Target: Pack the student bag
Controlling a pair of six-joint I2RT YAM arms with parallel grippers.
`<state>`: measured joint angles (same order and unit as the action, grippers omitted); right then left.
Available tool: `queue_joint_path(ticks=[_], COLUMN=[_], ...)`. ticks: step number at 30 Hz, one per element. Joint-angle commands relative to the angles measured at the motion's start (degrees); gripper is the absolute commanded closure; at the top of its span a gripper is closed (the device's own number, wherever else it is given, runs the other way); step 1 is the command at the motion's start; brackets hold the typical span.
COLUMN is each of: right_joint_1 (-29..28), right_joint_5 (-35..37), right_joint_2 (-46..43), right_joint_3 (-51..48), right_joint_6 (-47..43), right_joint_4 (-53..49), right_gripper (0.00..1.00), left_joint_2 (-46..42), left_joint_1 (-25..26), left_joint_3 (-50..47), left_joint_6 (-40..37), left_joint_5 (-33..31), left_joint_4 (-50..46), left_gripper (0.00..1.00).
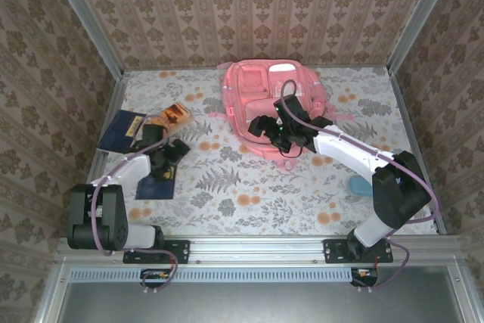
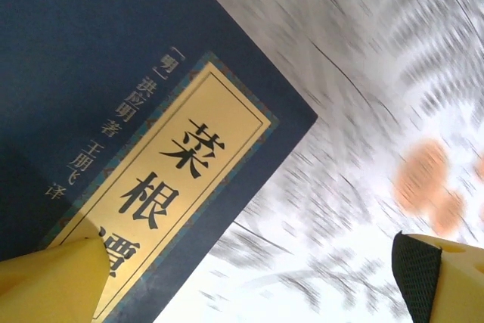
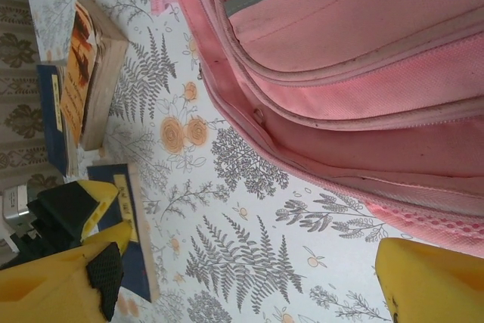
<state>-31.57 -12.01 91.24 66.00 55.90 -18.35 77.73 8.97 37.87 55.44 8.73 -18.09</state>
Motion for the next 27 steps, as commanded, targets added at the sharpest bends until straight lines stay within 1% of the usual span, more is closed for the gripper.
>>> queue_joint_path(ticks=[1, 3, 5, 7, 8, 10, 11, 13, 15, 17, 18, 21, 24, 27], right_joint_1=[-0.41, -0.42, -0.44, -0.46, -0.55, -1.15, -1.65, -2.95, -4.99, -7.75, -9.53, -14.64, -19.06, -22.81], right_joint_5=[1.44, 1.72, 2.06, 2.3, 2.49, 3.31, 3.97, 4.57, 5.22, 5.82, 5.94, 5.44, 3.11, 0.52], right_joint_2=[0.89, 0.66, 0.39, -0.06, -0.25, -0.71, -0.71, -0.38, 0.83, 2.97, 4.69, 10.73, 17.42, 24.93], right_joint_3=[1.01, 0.81, 0.55, 0.15, 0.02, 0.05, 0.31, 0.73, 1.83, 3.78, 5.26, 10.38, 16.12, 23.33], right_joint_6=[0.67, 0.62, 0.39, -0.33, -0.83, -2.68, -3.52, -4.97, -6.06, -7.18, -7.44, -7.85, -7.37, -6.51], right_joint_4=[-1.9, -2.14, -2.53, -2.74, -2.71, -3.12, -3.7, -4.0, -4.45, -4.9, -5.18, -5.29, -4.26, -4.05], right_gripper=[0.12, 0.12, 0.12, 0.13, 0.13, 0.15, 0.15, 0.18, 0.23, 0.3, 0.34, 0.44, 0.52, 0.57], left_joint_2=[1.21, 2.35, 4.28, 6.04, 6.31, 5.99, 5.61, 4.4, 3.09, 1.67, 0.92, -0.68, -1.62, -2.43], left_joint_1=[7.2, 11.76, 14.54, 15.94, 16.2, 15.78, 14.88, 12.44, 9.17, 5.14, 2.8, -3.04, -8.16, -12.22], left_joint_3=[-1.8, -1.13, 0.85, 4.01, 5.63, 9.23, 10.58, 11.81, 11.5, 10.47, 9.74, 9.16, 8.75, 7.69], left_joint_6=[12.58, 15.4, 15.93, 13.71, 12.13, 6.24, 3.47, -1.61, -5.89, -9.11, -11.99, -18.17, -21.84, -23.38], left_joint_5=[1.69, 0.95, 1.65, 2.67, 1.75, -1.91, -3.17, -3.33, -1.32, 2.1, 5.24, 7.78, 7.01, 7.0], left_joint_4=[1.74, 3.94, 5.03, 4.39, 2.49, -3.12, -5.54, -7.93, -8.63, -9.0, -8.11, -10.92, -14.81, -16.37], left_gripper=[0.0, 0.0, 0.0, 0.02, 0.03, 0.03, 0.03, 0.03, 0.05, 0.08, 0.1, 0.14, 0.15, 0.17])
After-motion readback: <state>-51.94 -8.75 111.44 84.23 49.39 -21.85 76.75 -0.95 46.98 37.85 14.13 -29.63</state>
